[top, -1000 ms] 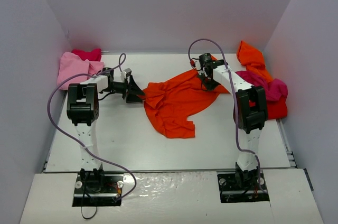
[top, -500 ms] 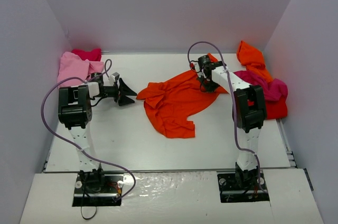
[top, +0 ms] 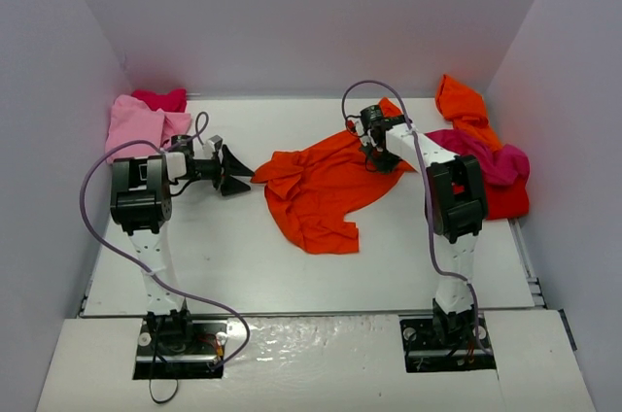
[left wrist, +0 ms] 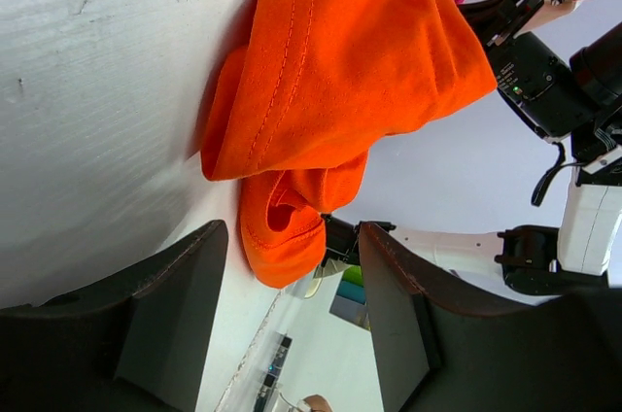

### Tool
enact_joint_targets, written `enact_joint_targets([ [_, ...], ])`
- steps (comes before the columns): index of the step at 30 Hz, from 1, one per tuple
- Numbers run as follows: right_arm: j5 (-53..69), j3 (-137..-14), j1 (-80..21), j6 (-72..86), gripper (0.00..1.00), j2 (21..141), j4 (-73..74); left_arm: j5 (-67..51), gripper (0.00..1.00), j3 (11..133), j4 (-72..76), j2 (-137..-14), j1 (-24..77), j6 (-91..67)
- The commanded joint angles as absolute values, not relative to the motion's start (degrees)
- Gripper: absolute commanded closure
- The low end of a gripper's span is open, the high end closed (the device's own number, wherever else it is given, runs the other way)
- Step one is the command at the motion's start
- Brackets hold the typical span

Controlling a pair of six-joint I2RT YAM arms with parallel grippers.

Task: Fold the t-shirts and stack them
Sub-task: Flatten out the tshirt

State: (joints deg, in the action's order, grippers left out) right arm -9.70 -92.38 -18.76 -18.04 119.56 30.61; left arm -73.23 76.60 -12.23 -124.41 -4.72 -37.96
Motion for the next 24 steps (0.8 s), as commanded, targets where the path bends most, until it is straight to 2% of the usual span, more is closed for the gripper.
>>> enact_joint_targets([
  [1,-11.7,-92.6,-19.3,-18.1,0.95,119.7,30.7,-74.2,0.47,78.7,-11.0,-123.9,-4.4,-39.0],
  [24,-13.7,-92.2,-20.0,-18.2,0.95,120.5,30.7,-75.3,0.47,88.0,-20.4,-133.3,2.3,-34.3],
])
